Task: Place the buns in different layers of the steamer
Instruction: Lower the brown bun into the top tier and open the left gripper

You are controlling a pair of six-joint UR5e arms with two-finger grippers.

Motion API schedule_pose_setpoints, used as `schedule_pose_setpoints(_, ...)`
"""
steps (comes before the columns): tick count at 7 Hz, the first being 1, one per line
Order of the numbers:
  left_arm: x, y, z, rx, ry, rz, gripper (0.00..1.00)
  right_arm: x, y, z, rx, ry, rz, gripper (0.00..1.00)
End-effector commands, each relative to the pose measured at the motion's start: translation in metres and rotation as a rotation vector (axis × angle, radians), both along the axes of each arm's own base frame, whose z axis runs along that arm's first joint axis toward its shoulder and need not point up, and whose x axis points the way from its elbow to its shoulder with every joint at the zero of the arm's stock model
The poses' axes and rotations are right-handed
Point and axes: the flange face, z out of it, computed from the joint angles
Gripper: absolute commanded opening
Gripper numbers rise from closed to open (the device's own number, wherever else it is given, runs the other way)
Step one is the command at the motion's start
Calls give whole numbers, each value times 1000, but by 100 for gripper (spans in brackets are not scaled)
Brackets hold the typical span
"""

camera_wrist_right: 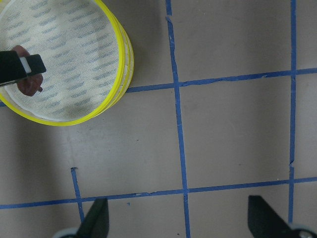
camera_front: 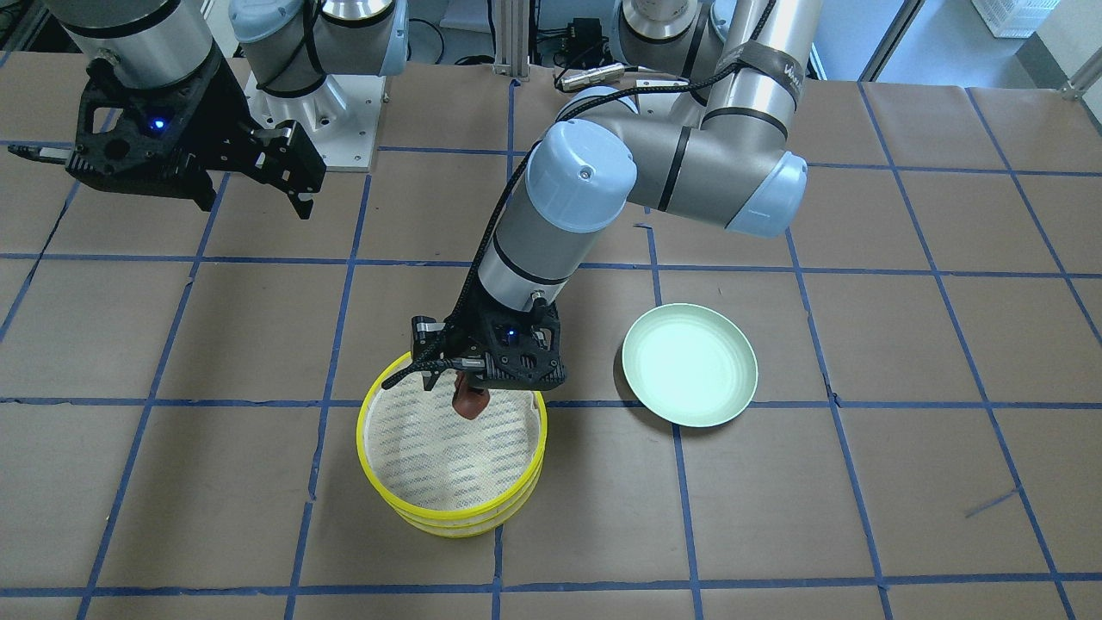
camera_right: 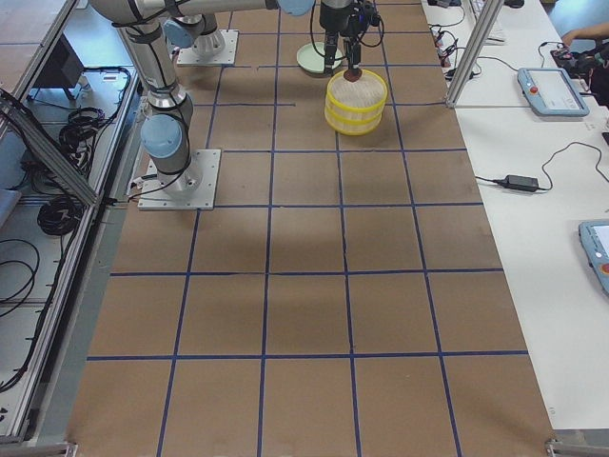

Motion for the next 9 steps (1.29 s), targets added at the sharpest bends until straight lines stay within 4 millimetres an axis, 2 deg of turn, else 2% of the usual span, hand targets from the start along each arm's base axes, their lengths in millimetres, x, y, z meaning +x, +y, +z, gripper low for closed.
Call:
schedule_pose_setpoints(1, 26, -15, 3, -31, -9, -21, 100, 0, 0, 0, 0, -1, 1, 100)
schedule_pose_setpoints(2, 30, -17, 8, -41, -14, -20, 100, 0, 0, 0, 0, -1, 1, 100)
schedule_pose_setpoints(3, 65, -28, 22, -97, -51, -111, 100, -1, 0, 1, -3, -2, 0, 100)
schedule_pose_setpoints(4, 133, -42, 32, -87, -94, -173, 100, 2, 0, 3, -17, -7, 3, 100)
schedule_pose_setpoints(5, 182, -36, 50, -24, -110, -187, 100, 3, 1, 4, -20, -9, 4, 100)
schedule_pose_setpoints(6, 226, -22, 59, 76, -177, -159, 100, 3, 0, 4, -23, -10, 3, 100)
schedule_pose_setpoints(7, 251, -4, 79, 128, -261, -140, 100, 3, 0, 4, -23, -10, 4, 100)
schedule_pose_setpoints(8, 274, 21, 112, 155, -285, -102, 100, 2, 0, 4, -23, -10, 3, 100)
schedule_pose_setpoints(9, 294, 49, 132, 208, -296, -110, 100, 2, -2, 6, -40, -10, 53, 100)
